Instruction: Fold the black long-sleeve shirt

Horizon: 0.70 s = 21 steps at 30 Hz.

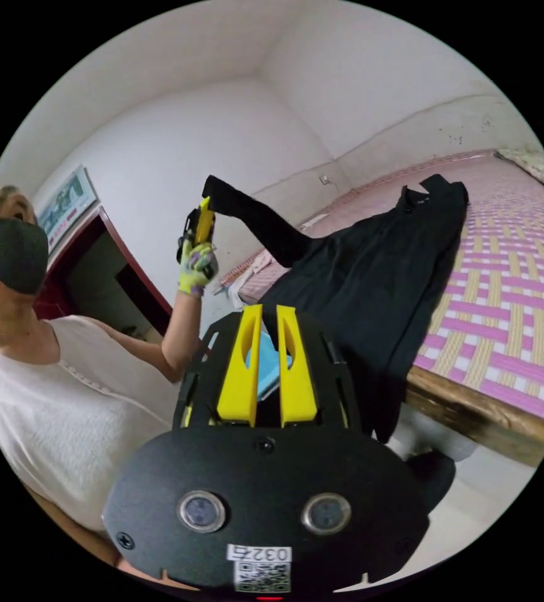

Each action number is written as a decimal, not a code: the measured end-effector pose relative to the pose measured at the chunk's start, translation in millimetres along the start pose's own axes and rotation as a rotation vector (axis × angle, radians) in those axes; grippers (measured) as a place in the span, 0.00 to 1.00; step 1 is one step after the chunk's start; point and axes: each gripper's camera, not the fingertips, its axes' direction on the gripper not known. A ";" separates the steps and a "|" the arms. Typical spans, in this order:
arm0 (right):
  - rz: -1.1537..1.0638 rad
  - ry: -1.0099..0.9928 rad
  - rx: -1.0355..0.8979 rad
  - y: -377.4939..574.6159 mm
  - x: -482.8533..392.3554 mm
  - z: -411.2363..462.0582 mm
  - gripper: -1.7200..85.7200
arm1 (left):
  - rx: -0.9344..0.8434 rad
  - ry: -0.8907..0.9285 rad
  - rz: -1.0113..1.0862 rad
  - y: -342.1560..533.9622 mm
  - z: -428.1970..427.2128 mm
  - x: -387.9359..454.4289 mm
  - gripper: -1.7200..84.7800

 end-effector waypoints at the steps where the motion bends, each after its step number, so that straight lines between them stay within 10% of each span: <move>1: 0.039 -0.036 0.011 -6.2 5.9 -1.9 0.10 | -0.069 0.052 -0.015 26.6 32.4 0.2 0.00; 7: 0.258 -0.124 0.009 -33.2 43.3 -7.4 0.13 | -0.382 -0.043 -0.151 161.6 121.3 -22.4 0.00; 21: 0.410 -0.184 -0.050 -92.9 45.7 13.1 0.19 | -0.503 -0.196 0.220 206.6 150.1 44.2 0.03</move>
